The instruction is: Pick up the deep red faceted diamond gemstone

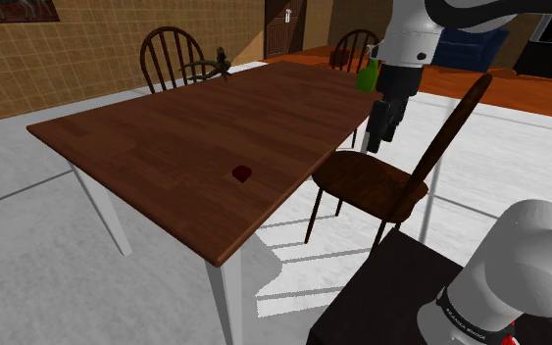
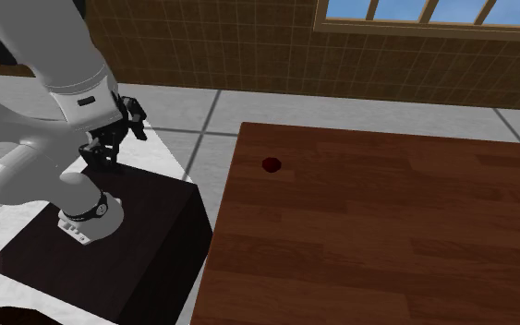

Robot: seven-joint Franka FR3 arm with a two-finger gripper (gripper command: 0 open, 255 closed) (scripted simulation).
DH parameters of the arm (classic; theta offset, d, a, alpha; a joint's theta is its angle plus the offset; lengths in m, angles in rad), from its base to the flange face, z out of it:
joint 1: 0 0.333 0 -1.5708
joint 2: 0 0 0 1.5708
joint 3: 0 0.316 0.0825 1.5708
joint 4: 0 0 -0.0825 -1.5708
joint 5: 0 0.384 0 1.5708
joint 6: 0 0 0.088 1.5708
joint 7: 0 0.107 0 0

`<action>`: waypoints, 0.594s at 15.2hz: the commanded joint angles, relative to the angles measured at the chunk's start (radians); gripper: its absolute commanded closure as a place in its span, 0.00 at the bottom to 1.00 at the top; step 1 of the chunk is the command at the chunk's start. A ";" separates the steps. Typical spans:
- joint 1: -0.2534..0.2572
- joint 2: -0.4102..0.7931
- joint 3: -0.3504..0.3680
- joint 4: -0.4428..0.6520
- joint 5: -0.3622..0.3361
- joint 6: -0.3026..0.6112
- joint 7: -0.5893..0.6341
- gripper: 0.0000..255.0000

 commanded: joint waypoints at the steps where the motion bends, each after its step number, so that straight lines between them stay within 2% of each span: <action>1: 0.000 0.000 0.000 0.000 0.000 0.000 0.000 0.00; 9: 0.017 0.236 0.126 0.079 0.039 0.192 0.147 0.00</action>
